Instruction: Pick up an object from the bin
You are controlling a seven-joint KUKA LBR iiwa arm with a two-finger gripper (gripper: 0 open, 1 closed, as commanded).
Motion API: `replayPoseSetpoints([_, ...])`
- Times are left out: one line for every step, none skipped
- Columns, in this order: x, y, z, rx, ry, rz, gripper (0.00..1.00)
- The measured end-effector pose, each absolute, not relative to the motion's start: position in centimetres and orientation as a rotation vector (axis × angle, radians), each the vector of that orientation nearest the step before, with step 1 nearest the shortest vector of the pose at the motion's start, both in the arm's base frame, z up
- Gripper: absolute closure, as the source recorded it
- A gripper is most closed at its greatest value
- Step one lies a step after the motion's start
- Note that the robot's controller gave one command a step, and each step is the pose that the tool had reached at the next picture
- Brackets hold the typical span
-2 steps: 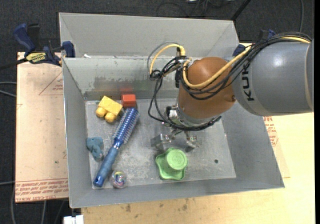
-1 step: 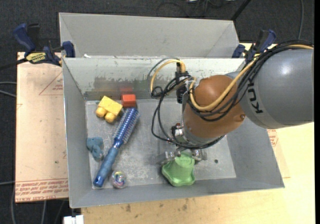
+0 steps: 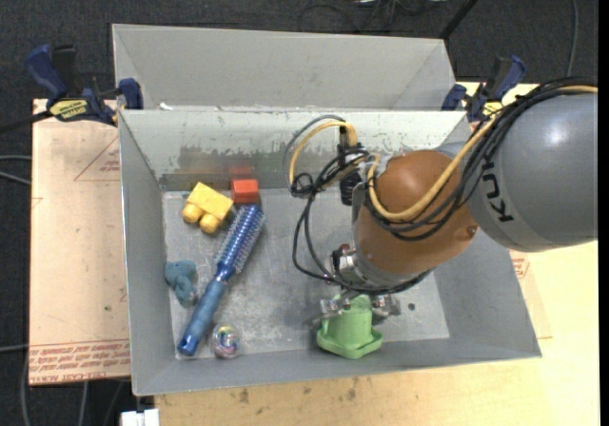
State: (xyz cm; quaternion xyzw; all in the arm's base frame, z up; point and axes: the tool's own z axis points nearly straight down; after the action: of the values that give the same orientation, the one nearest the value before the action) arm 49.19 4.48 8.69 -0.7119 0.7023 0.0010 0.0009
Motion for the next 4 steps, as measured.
replayPoseSetpoints([49.4,4.5,7.4,-2.644,1.695,-0.003,0.00])
replayPoseSetpoints([50.7,4.5,7.0,-2.792,1.436,0.001,0.00])
replayPoseSetpoints([50.8,4.6,7.1,-2.789,1.436,-0.002,1.00])
replayPoseSetpoints([50.5,3.0,16.9,-2.786,1.442,-0.007,1.00])
